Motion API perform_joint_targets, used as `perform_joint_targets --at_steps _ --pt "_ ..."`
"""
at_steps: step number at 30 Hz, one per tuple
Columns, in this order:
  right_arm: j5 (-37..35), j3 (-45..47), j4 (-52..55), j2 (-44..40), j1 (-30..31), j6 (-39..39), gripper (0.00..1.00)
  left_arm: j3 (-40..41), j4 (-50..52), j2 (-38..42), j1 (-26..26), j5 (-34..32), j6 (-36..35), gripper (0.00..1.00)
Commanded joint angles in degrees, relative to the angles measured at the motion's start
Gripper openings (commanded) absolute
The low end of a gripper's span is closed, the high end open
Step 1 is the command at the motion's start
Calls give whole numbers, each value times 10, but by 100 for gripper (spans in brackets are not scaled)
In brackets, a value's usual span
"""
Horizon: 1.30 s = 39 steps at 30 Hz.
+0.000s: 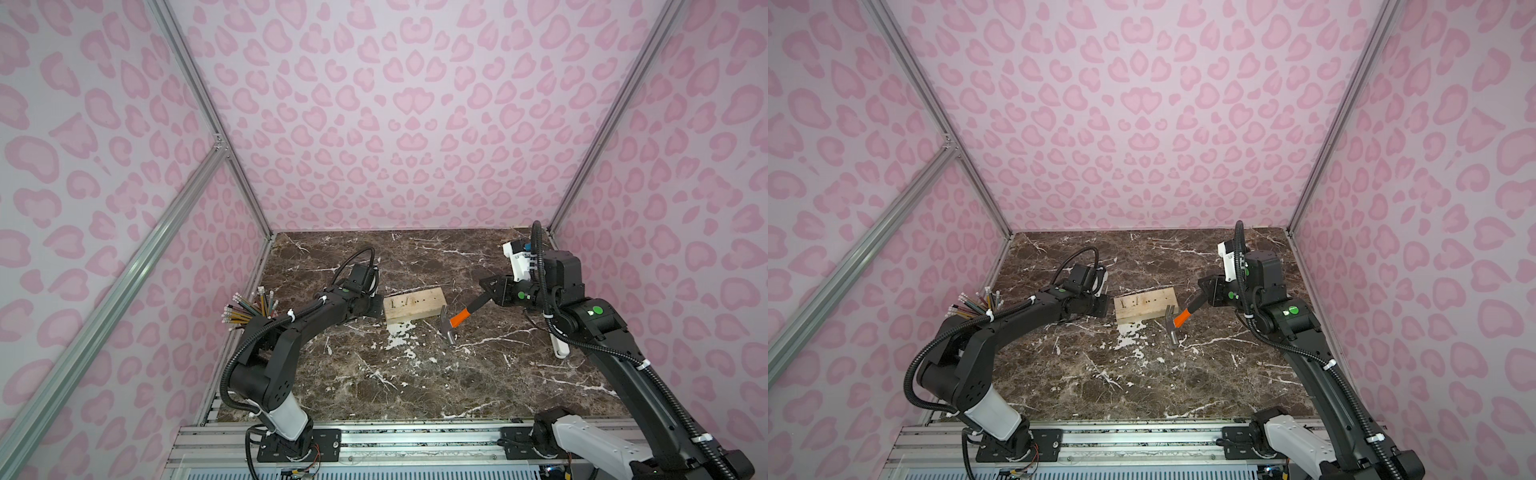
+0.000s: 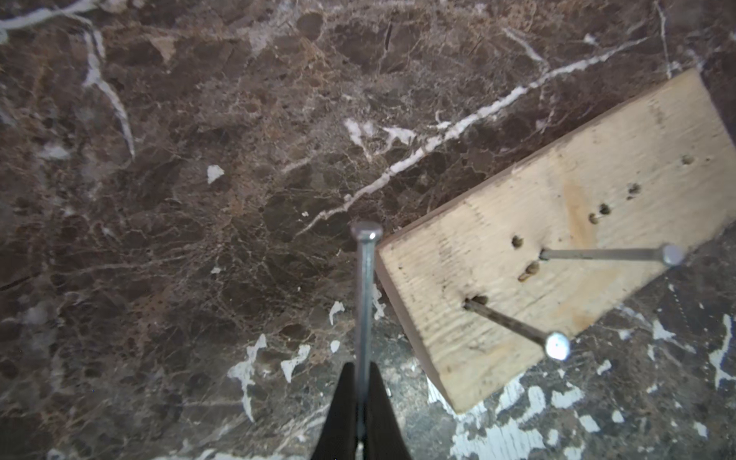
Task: Use a claw hammer to pull out a nail
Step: Place the nail at the center of the board.
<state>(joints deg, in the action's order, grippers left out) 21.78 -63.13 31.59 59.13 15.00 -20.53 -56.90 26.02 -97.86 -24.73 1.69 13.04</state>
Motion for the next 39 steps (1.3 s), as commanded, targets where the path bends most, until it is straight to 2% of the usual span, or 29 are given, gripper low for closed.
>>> perform_joint_targets --at_steps 1,17,30,39 --pt "5 2 -46 -5 1 -10 0 -13 13 -20 4 5 2 3" --pt "4 -1 -48 5 5 -11 0 -21 37 -71 24 10 -17 3" --pt "-5 0 -45 4 6 -10 0 -23 38 -68 26 2 -12 19" --pt "-23 3 -47 4 6 -6 0 -38 47 -40 25 6 -10 20"
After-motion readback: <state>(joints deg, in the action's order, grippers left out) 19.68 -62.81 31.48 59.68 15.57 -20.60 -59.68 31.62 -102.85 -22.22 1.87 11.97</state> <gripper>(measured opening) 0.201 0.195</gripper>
